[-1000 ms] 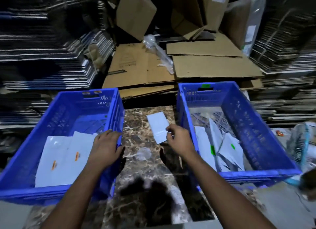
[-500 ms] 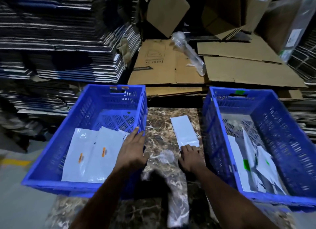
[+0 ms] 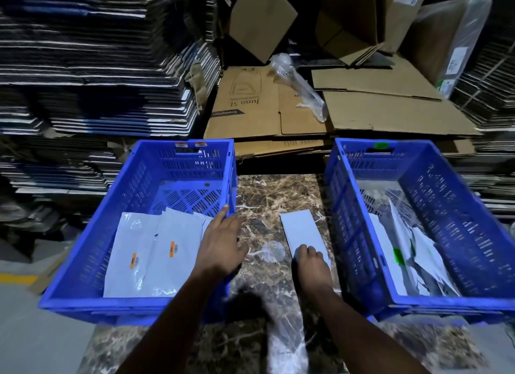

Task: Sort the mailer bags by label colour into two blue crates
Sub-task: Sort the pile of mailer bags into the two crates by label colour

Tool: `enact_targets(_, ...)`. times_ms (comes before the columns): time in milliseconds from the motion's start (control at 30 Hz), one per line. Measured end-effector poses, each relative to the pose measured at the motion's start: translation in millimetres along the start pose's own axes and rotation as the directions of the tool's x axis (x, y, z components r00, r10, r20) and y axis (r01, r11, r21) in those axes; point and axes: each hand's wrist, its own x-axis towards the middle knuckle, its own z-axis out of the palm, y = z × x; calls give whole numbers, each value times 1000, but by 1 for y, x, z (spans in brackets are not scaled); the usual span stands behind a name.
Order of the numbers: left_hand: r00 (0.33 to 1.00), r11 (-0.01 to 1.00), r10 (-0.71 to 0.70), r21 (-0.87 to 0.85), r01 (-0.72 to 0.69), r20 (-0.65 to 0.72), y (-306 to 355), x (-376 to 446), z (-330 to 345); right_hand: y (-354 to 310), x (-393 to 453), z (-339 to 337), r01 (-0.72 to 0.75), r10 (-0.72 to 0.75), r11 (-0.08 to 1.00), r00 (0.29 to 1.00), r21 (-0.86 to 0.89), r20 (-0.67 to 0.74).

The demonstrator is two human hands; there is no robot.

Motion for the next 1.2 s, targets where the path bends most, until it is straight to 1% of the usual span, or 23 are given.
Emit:
enact_targets(100, 1000, 1000, 4, -21, -4, -11, -1, 0, 2, 11, -5, -3, 86, -86, 996, 996, 7, 3)
enact_targets(133, 1000, 1000, 7, -21, -7, -14, -1, 0, 2, 14, -5, -5, 76, -77, 995, 997, 66, 13)
enact_targets(200, 1000, 1000, 10, -12, -10, -24, -1, 0, 2, 19, -8, -12, -7, 10, 958, 1000, 286, -9)
enact_targets(233, 1000, 1000, 3, 0, -3, -30, 0, 1, 2, 22, -9, -17, -70, 93, 898, 995, 434, -31)
enact_targets(267, 999, 1000, -7, 21, 8, -38, 2, 0, 1, 24, -12, -25, -114, 183, 802, 981, 587, -60)
enact_targets(333, 999, 994, -5, 106, 10, -52, 7, -1, 1, 27, -19, -42, -127, 307, 628, 947, 768, -95)
enact_targets(400, 997, 981, 43, 194, -28, -69, 15, -2, 1, 33, -26, -60, -124, 337, 481, 940, 868, -53)
enact_targets(433, 993, 981, 75, 188, -56, -94, 16, -4, 0, 37, -29, -68, -113, 308, 398, 951, 910, -16)
enact_targets(467, 988, 987, 98, 140, -81, -120, 17, -5, -1, 41, -33, -77, -92, 256, 335, 967, 938, 3)
enact_targets(533, 976, 988, 147, -13, -151, -160, 20, -10, -6, 51, -41, -98, -25, 139, 283, 990, 959, -15)
enact_targets(600, 984, 951, 158, -257, -173, -79, 28, -16, -14, 59, -48, -119, 28, 43, 272, 998, 962, -41)
enact_targets(633, 990, 894, 144, -431, -124, 12, 37, -21, -19, 63, -49, -128, 47, 11, 268, 999, 962, -52)
enact_targets(700, 980, 702, 114, -711, 37, 163, 55, -30, -27, 64, -49, -147, 56, -25, 196, 998, 979, -53)
enact_targets(767, 981, 513, 59, -849, 127, 183, 72, -40, -26, 64, -47, -161, 45, 14, 8, 999, 999, -45)
enact_targets(833, 986, 279, -75, -946, 166, 151, 85, -52, -21, 63, -51, -174, 25, 92, -271, 996, 962, 0)
enact_targets(867, 977, 145, -148, -974, 174, 152, 93, -58, -18, 64, -54, -177, 12, 80, -391, 997, 920, 21)
enact_targets(900, 965, 24, -209, -986, 167, 158, 101, -63, -16, 64, -59, -180, 10, 40, -436, 999, 900, 8)
enact_targets(933, 954, -71, -248, -986, 153, 166, 109, -67, -14, 64, -67, -182, 27, -21, -390, 999, 921, -39)
enact_targets(967, 949, -142, -263, -980, 141, 175, 118, -70, -15, 64, -75, -182, 73, -89, -286, 991, 956, -102)
enact_targets(1000, 948, -178, -265, -975, 134, 178, 124, -72, -14, 61, -84, -182, 139, -152, -168, 975, 976, -165)
enact_targets(1067, 952, -159, -267, -981, 110, 150, 133, -73, -13, 59, -93, -178, 286, -221, 39, 937, 957, -271)
enact_targets(1100, 952, -133, -275, -986, 97, 131, 137, -73, -13, 58, -94, -176, 332, -217, 93, 927, 939, -306)
enact_targets(1200, 955, -57, -277, -994, 93, 106, 144, -70, -14, 66, -97, -174, 333, -163, 117, 936, 936, -313)
